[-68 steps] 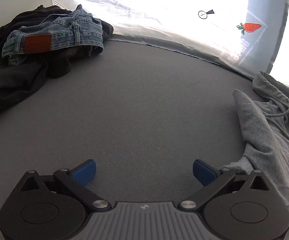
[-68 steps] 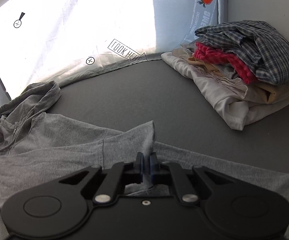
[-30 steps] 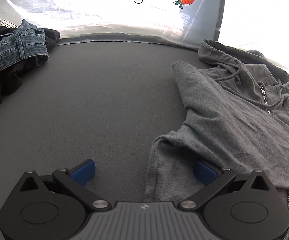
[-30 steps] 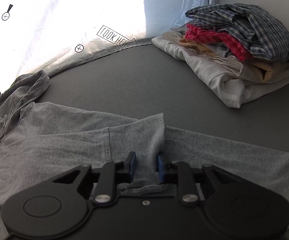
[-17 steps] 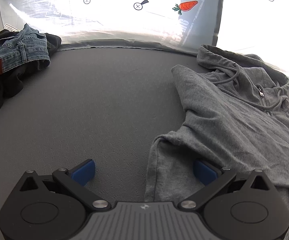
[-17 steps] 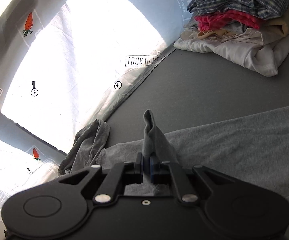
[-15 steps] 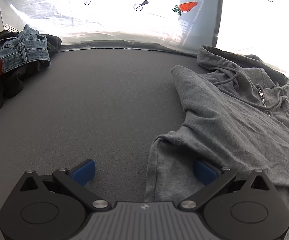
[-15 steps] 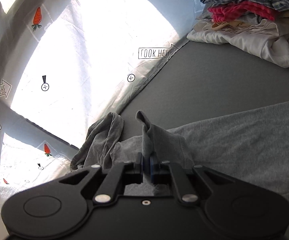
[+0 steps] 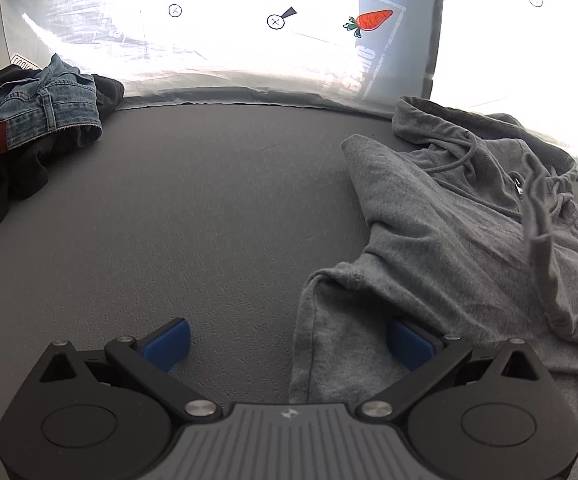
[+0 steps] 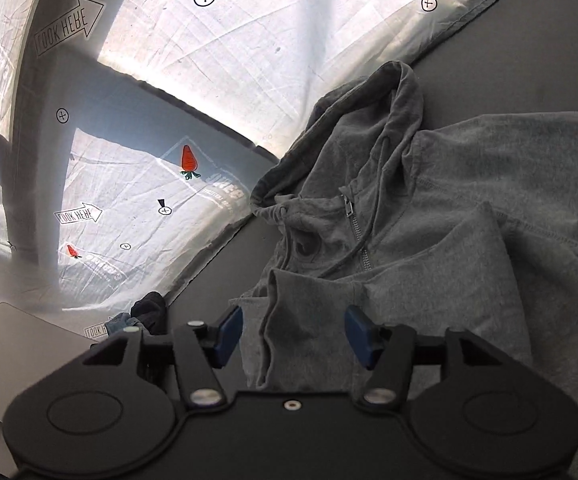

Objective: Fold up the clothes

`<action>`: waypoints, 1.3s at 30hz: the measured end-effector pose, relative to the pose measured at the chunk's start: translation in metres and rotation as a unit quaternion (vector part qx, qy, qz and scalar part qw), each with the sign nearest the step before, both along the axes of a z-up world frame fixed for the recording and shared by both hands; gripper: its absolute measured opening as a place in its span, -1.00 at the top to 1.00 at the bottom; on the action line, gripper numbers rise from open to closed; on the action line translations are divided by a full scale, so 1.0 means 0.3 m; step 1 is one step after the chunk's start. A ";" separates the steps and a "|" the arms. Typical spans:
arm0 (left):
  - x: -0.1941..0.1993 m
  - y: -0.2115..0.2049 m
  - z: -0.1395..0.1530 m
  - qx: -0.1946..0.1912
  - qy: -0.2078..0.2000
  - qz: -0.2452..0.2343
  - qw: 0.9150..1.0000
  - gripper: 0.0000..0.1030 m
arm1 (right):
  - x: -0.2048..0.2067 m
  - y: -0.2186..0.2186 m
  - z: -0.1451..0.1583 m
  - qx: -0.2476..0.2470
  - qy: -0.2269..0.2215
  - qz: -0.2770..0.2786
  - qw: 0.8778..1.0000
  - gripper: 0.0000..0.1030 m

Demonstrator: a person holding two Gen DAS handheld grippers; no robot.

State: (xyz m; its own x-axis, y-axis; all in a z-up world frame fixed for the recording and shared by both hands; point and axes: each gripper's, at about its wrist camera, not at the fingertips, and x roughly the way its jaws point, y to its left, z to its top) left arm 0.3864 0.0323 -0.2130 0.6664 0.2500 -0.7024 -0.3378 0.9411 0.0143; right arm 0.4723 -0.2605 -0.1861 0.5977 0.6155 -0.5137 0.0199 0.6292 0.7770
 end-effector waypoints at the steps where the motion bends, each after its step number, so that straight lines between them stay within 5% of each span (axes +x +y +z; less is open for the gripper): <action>1: 0.000 0.000 0.000 0.000 0.000 0.000 1.000 -1.00 | -0.010 -0.013 -0.013 0.005 0.011 -0.001 1.000 -0.14; 4: -0.001 0.001 0.000 0.000 -0.002 0.001 1.000 -1.00 | -0.060 -0.056 -0.012 -0.029 0.004 -0.004 1.000 -0.40; 7: -0.002 0.001 0.000 -0.001 -0.003 0.001 1.000 -1.00 | -0.104 -0.090 0.014 -0.158 -0.044 -0.011 0.986 -0.74; 9: 0.001 0.003 0.003 -0.003 0.000 0.001 1.000 -1.00 | -0.132 -0.120 0.019 -0.240 -0.072 -0.025 0.968 -0.98; 12: -0.001 0.006 0.008 -0.007 0.005 0.002 1.000 -1.00 | -0.165 -0.175 -0.005 -0.334 -0.096 -0.058 0.936 -1.00; 16: -0.023 0.017 0.026 -0.033 0.013 0.016 0.999 -1.00 | -0.175 -0.244 -0.058 -0.408 -0.068 -0.115 0.903 -1.00; 21: -0.090 0.050 0.081 -0.097 -0.016 0.072 0.993 -1.00 | -0.175 -0.310 -0.149 -0.409 -0.037 -0.143 0.900 -1.00; 25: -0.098 0.043 0.139 -0.115 -0.042 0.055 0.991 -1.00 | -0.181 -0.291 -0.185 -0.434 -0.054 -0.142 0.888 -1.00; 34: 0.030 -0.155 0.164 -0.039 -0.031 -0.091 0.995 -0.96 | -0.190 -0.289 -0.193 -0.434 -0.067 -0.146 0.887 -1.00; 39: 0.088 -0.218 0.161 -0.024 -0.032 -0.141 0.989 -0.43 | -0.189 -0.288 -0.195 -0.435 -0.068 -0.147 0.886 -1.00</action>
